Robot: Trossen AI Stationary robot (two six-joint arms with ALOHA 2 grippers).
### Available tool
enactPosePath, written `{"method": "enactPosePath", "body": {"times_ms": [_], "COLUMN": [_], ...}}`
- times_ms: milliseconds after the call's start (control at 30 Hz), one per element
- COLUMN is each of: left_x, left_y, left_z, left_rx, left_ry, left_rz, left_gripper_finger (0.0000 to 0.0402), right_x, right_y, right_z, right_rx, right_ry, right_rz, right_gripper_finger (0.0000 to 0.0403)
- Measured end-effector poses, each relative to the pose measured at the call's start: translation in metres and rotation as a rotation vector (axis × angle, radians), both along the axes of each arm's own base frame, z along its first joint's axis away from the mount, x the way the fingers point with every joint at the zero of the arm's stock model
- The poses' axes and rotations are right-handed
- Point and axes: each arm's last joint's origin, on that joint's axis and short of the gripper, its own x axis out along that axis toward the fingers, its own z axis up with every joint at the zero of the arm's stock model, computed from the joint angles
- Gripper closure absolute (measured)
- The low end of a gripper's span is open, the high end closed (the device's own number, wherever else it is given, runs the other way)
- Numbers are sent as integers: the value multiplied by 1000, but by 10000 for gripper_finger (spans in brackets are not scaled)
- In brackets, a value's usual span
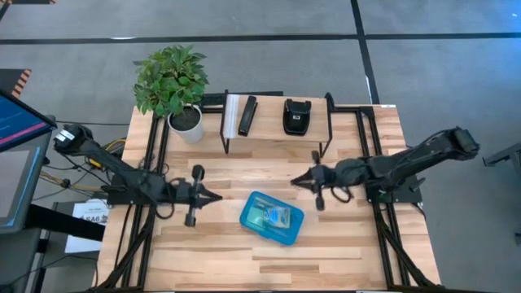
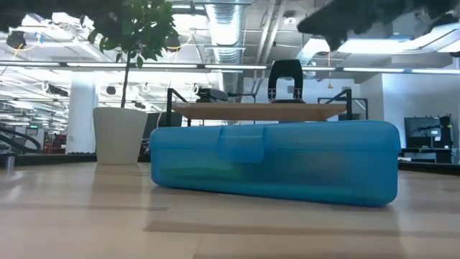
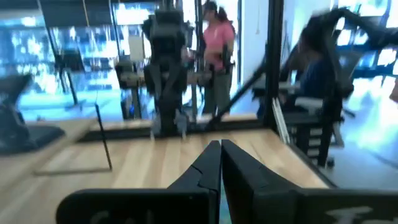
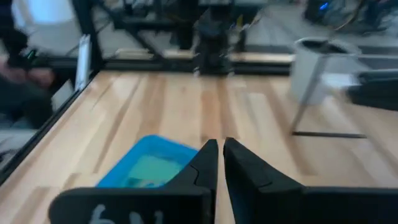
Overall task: Pack school essentials
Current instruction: Return to Home Position
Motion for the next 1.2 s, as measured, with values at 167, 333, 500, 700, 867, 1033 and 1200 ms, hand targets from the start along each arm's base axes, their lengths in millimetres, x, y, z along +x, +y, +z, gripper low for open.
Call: {"method": "enactPosePath", "body": {"times_ms": [167,333,500,700,867,1033,1200], "left_x": [1,-8,-37,-86,-107,-97,-90], "left_y": [31,61,74,77,78,77,77], "left_z": [6,17,31,39,31,17,-11], "left_rx": [-1,-22,-16,14,-2,10,4], "left_ry": [-43,-81,-135,-234,-205,-93,-81], "left_rz": [0,25,53,95,124,121,116], "left_gripper_finger": [401,401,401,401,401,401,401], "right_x": [-30,-54,-73,-97,-113,-123,-129], "right_y": [-23,-35,-37,-40,-43,-48,-50], "right_z": [-13,-21,-22,-29,-53,-73,-76], "right_rx": [11,15,-4,-19,-16,-9,1], "right_ry": [-128,-183,-245,-337,-391,-400,-381], "right_rz": [-82,-126,-122,-122,-166,-218,-248], "right_gripper_finger": [377,397,390,398,399,399,400]}}
